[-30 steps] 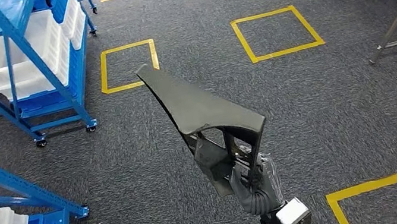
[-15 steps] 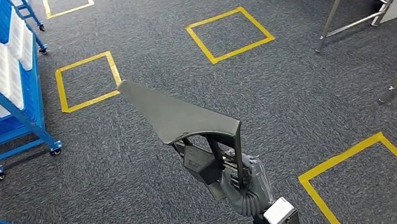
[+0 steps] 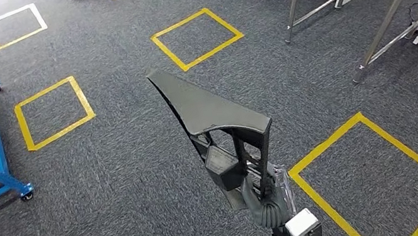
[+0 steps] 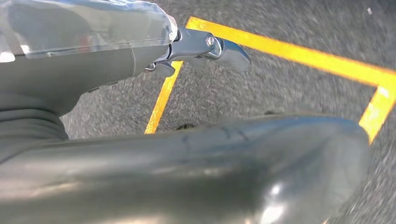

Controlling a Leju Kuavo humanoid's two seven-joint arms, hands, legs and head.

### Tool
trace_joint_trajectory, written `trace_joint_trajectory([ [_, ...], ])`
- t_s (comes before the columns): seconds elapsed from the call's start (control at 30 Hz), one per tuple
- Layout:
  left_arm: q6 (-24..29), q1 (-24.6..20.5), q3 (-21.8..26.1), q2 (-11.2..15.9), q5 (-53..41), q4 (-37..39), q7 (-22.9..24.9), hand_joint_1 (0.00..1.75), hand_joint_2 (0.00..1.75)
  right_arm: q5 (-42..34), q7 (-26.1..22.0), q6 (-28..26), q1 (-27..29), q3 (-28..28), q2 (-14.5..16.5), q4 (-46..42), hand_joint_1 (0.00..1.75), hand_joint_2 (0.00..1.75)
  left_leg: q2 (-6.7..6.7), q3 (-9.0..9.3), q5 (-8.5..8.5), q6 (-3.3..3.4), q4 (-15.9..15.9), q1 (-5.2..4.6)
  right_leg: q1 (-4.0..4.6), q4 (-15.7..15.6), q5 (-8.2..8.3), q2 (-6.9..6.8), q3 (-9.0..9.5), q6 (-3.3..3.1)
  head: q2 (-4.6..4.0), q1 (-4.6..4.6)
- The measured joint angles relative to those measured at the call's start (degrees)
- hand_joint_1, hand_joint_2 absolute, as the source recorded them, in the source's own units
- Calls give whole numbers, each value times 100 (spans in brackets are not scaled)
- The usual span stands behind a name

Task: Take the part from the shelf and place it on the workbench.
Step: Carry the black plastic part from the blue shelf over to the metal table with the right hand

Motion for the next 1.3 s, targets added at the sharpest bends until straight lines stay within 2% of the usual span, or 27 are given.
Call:
trace_joint_trajectory([
  [0.03, -25, 9, 0, 5, -5, 0, 0, 0, 0, 2, 1, -3, 29, -6, -2, -18, 175, 175, -34, -155, -115, -12, 332, 9, 1, 5, 4, 83, -8, -4, 0, 0],
  [0.07, -60, 15, 0, 14, -18, 0, 0, 0, 0, 2, 2, -6, 68, -15, -5, -36, 175, 175, -47, -240, -124, -18, 500, 15, 1, 13, 6, 170, -13, -5, 0, 1],
  [0.1, -110, 18, 0, 26, -35, 0, -1, 0, 0, 2, 2, -10, 116, -30, -10, -61, 175, 175, -58, -212, -2, -16, 415, 18, -1, 24, 6, 258, -14, -2, 0, 1],
  [0.13, -171, 18, 0, 41, -57, 0, -2, 0, 0, -5, 3, -14, 166, -57, -16, -97, 175, 175, -91, -90, 200, -7, 129, 22, -4, 37, 5, 343, -12, 5, 0, 1],
  [0.2, -326, 21, -1, 83, -114, 0, -1, 0, 0, -37, 8, 5, 270, -171, -33, -207, 175, 175, -339, 252, 582, 24, -680, 40, -6, 72, 1, 497, -25, 40, 0, 2],
  [0.27, -456, 18, -3, 124, -164, 0, 8, 0, 0, -64, 19, 52, 363, -336, -54, -322, 175, 175, -529, 417, 690, 53, -1086, 48, -7, 89, 16, 624, -63, 105, 0, 2],
  [0.33, -537, -4, -5, 149, -200, 0, 25, 0, 0, -77, 29, 109, 453, -500, -85, -410, 175, 175, -447, 435, 698, 102, -1128, 43, -10, 74, 53, 751, -99, 189, 0, 2],
  [0.37, -568, -15, -7, 163, -216, 0, 33, 0, 0, -89, 30, 142, 497, -572, -103, -446, 175, 175, -374, 443, 721, 141, -1154, 50, -6, 89, 43, 735, -120, 223, 0, 2],
  [0.43, -636, -15, -11, 191, -251, 0, 49, 0, 0, -126, 28, 213, 549, -694, -143, -504, 175, 175, -213, 445, 771, 222, -1210, 67, 17, 365, -154, 476, -264, 272, 0, 7],
  [0.5, -682, -3, -13, 217, -273, 0, 63, 0, 0, -156, 22, 274, 577, -792, -183, -527, 175, 175, -53, 432, 780, 262, -1222, 45, 4, 1060, -548, 155, -581, 301, 0, 10],
  [0.53, -695, 1, -13, 228, -279, 0, 69, 0, 0, -165, 19, 297, 598, -834, -202, -527, 175, 175, 30, 427, 776, 267, -1221, 34, -11, 1419, -697, 92, -741, 319, 0, 10],
  [0.57, -702, 2, -13, 238, -283, 0, 74, 0, 0, -171, 15, 316, 625, -874, -224, -527, 175, 175, 110, 426, 770, 270, -1220, 27, -27, 1640, -754, 61, -834, 334, 0, 10],
  [0.6, -705, -1, -14, 245, -284, 0, 78, 0, 0, -177, 13, 327, 650, -911, -243, -526, 175, 175, 189, 428, 763, 268, -1218, 25, -41, 1644, -700, 37, -820, 344, 0, 10],
  [0.67, -709, -10, -15, 251, -285, 0, 82, 0, 0, -190, 11, 332, 676, -966, -271, -527, 175, 175, 328, 454, 738, 250, -1214, 23, -54, 1008, -356, -80, -451, 342, 0, 10],
  [0.73, -712, -14, -17, 253, -286, 0, 85, 0, 0, -202, 5, 332, 675, -995, -283, -534, 175, 175, 443, 489, 698, 198, -1202, -4, -13, 284, -131, -307, -50, 298, 0, 10],
  [0.8, -707, -27, -18, 259, -291, 0, 89, 0, 0, -208, -1, 333, 682, -1010, -292, -545, 175, 175, 548, 517, 666, 141, -1194, -31, 35, 57, -118, -367, 51, 243, 0, 9],
  [0.87, -636, -55, -21, 268, -320, -1, 111, 0, 0, -208, -3, 335, 704, -1033, -299, -553, 175, 175, 602, 548, 632, 86, -1185, -24, 16, 33, -96, -231, 47, 188, 0, 9],
  [0.93, -559, -58, -24, 285, -356, -1, 148, 0, 0, -208, -7, 348, 706, -1049, -302, -557, 175, 175, 343, 462, 438, 26, -931, 8, -23, -2, -68, -107, 58, 113, 0, 8],
  [1.0, -581, -33, -26, 300, -355, -1, 174, 0, 0, -206, -10, 385, 697, -1052, -303, -557, 175, 175, 19, 144, 62, -18, -232, 42, -37, -10, -52, 22, 49, 59, 0, 5],
  [1.03, -611, -21, -26, 303, -344, 0, 181, 0, 0, -193, -10, 405, 697, -1051, -302, -555, 175, 175, -32, -44, -96, -36, 162, 50, -36, -5, -50, 94, 44, 49, 0, 5],
  [1.07, -638, -13, -25, 306, -331, 0, 184, 0, 0, -167, -9, 416, 701, -1047, -301, -550, 175, 175, -52, -184, -160, -50, 438, 54, -34, 1, -49, 172, 42, 46, 0, 5],
  [1.1, -655, -10, -25, 310, -321, -1, 187, 0, 0, -124, -9, 414, 703, -1035, -295, -541, 175, 175, -59, -232, -103, -59, 504, 57, -33, 10, -50, 257, 44, 47, 0, 5],
  [1.13, -658, -11, -24, 314, -314, -1, 193, 0, 0, -73, -8, 403, 703, -1013, -281, -531, 175, 175, -78, -168, 72, -59, 323, 62, -34, 23, -52, 343, 49, 50, 0, 5],
  [1.17, -645, -14, -23, 317, -311, -1, 204, 0, 0, -22, -8, 388, 697, -982, -258, -517, 175, 175, -137, -19, 311, -54, -40, 71, -38, 38, -57, 428, 53, 58, 0, 5],
  [1.2, -612, -17, -22, 320, -309, -1, 221, 0, 0, 23, -8, 378, 683, -943, -224, -498, 175, 175, -293, 150, 507, -42, -446, 87, -40, 56, -62, 508, 48, 73, 0, 5],
  [1.23, -558, -20, -19, 319, -304, -1, 238, 0, 0, 62, -6, 376, 652, -893, -182, -470, 175, 175, -453, 286, 634, -29, -790, 104, -39, 81, -64, 588, 29, 100, 0, 6],
  [1.3, -387, -34, -11, 303, -281, 0, 276, 0, 0, 139, -1, 393, 556, -765, -91, -376, 175, 175, -653, 390, 678, 9, -1076, 110, -53, 99, -40, 736, -31, 179, 1, 7],
])
